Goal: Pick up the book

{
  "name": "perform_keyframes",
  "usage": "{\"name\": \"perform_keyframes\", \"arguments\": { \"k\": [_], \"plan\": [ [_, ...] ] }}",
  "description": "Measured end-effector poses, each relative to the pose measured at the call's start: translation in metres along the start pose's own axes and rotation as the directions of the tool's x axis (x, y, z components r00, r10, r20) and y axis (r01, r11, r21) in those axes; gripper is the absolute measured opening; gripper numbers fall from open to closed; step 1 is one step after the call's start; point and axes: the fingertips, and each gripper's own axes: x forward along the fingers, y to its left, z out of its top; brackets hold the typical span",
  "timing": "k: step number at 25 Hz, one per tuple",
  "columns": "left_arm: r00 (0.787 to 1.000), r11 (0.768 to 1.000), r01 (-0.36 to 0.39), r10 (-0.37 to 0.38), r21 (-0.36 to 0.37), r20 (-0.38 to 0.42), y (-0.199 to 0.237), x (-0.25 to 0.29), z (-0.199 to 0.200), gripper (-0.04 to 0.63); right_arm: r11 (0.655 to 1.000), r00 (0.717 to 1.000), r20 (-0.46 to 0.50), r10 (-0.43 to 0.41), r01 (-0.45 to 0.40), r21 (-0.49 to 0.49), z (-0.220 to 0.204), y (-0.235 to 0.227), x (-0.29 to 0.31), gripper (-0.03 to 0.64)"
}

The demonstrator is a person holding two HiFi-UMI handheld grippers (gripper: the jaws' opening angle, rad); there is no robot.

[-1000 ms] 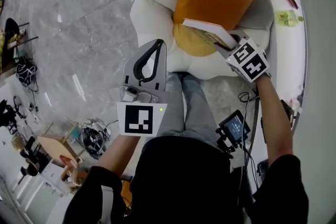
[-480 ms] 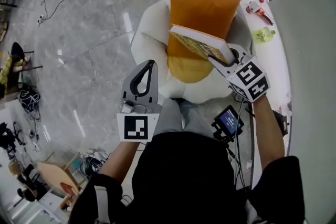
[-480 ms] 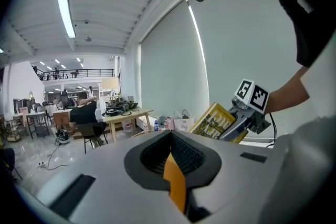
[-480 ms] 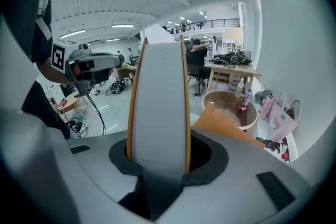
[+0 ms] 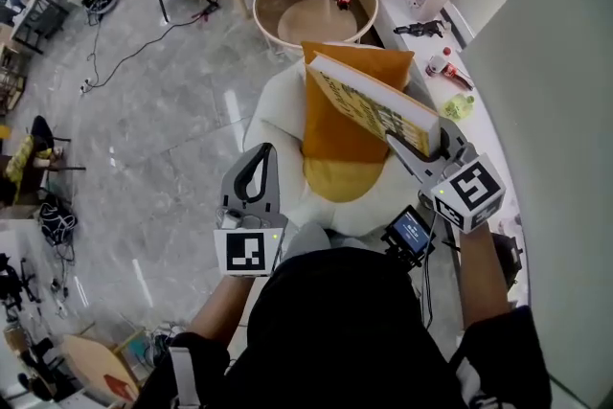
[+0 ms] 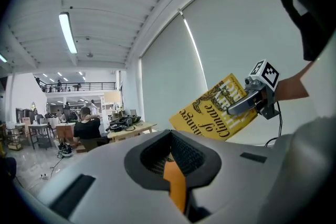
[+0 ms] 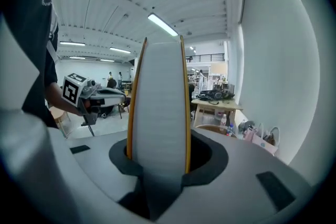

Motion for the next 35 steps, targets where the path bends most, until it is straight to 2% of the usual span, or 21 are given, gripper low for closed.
{"name": "perform_keyframes", "arguments": {
  "k": [5,10,13,22,29,35],
  "plan": [
    [0.999,1.0,0.007,-0.008,0.019,0.051,-0.008,-0.02,0.028,0.011,0.998,0.984,0.17,-0.06,0.053,0.044,0.038,0.01,-0.052,0.153],
    [0.995,1.0,0.001,-0.001,0.0,0.099,-0.022,-0.041,0.05,0.011,0.99,0.936,0.332,-0.113,0.078,0.117,0.061,0.017,-0.102,0.153],
    [0.994,0.999,0.013,-0.018,0.048,0.109,-0.027,-0.05,0.055,0.011,0.985,0.908,0.4,-0.127,0.068,0.159,0.067,0.023,-0.117,0.153],
    [0.993,0.999,0.033,-0.035,0.021,0.117,-0.031,-0.075,0.071,0.011,0.982,0.869,0.467,-0.162,0.094,0.166,0.084,0.056,-0.143,0.153],
    [0.989,0.999,0.035,-0.038,0.026,0.142,-0.036,-0.154,0.067,0.011,0.976,0.842,0.5,-0.204,0.136,0.169,0.074,0.125,-0.176,0.153],
    [0.988,1.0,0.005,-0.008,0.02,0.152,-0.031,-0.21,0.062,0.011,0.971,0.818,0.525,-0.235,0.167,0.174,0.074,0.167,-0.193,0.153]
  ]
}}
